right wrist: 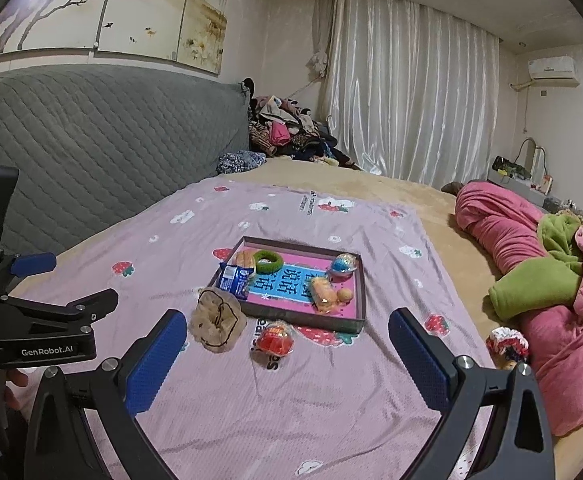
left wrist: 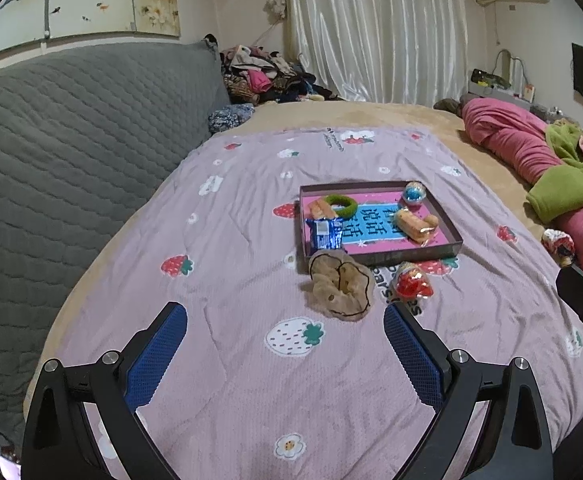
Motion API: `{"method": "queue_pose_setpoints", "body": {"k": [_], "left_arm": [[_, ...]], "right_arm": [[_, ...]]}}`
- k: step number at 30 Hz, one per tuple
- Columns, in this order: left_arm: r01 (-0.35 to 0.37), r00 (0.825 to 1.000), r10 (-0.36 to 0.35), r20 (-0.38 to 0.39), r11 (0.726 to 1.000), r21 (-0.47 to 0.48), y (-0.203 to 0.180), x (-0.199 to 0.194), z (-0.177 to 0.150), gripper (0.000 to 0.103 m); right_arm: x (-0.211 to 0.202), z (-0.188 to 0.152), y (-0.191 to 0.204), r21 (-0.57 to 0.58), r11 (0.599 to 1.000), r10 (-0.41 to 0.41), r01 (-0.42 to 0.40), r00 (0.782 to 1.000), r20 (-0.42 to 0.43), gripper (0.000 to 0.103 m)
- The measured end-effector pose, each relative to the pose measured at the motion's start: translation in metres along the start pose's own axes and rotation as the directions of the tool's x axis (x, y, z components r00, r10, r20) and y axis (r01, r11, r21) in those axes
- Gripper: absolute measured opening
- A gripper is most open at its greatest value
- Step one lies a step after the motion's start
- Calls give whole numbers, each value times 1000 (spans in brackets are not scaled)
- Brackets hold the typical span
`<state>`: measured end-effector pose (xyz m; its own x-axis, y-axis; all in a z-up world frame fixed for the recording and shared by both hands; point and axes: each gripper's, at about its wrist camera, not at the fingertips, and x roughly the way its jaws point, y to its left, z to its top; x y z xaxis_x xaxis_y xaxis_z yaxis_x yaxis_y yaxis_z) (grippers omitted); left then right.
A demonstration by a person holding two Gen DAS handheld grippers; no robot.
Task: Organize objects
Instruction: 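Withdraw both open grippers from the tray toward the scrunchie and red egg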
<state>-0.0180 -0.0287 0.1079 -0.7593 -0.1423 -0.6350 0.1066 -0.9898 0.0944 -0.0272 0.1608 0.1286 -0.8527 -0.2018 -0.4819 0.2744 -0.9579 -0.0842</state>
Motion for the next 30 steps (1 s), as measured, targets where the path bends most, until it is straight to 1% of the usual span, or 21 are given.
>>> {"method": "queue_pose_setpoints", "body": {"k": [6, 9, 22, 30], "left_arm": [[5, 1000, -6, -22, 1000, -1, 0, 10, -9, 99], [10, 999, -10, -39, 1000, -2, -1, 17, -12, 99], [21, 993, -21, -116, 1000, -3, -4, 59, -26, 99], [36, 990, -36, -137, 999, -9, -6, 80, -30, 99]], "right_arm": [[7, -10, 3, -2, 1000, 2, -2, 1000, -19, 102], [14, -15, 4, -4, 1000, 13, -13, 999, -42, 102], [45, -35, 7, -15, 1000, 18, -20, 993, -114, 102], [69, -47, 8, -8, 999, 32, -33, 988, -151, 102]]}}
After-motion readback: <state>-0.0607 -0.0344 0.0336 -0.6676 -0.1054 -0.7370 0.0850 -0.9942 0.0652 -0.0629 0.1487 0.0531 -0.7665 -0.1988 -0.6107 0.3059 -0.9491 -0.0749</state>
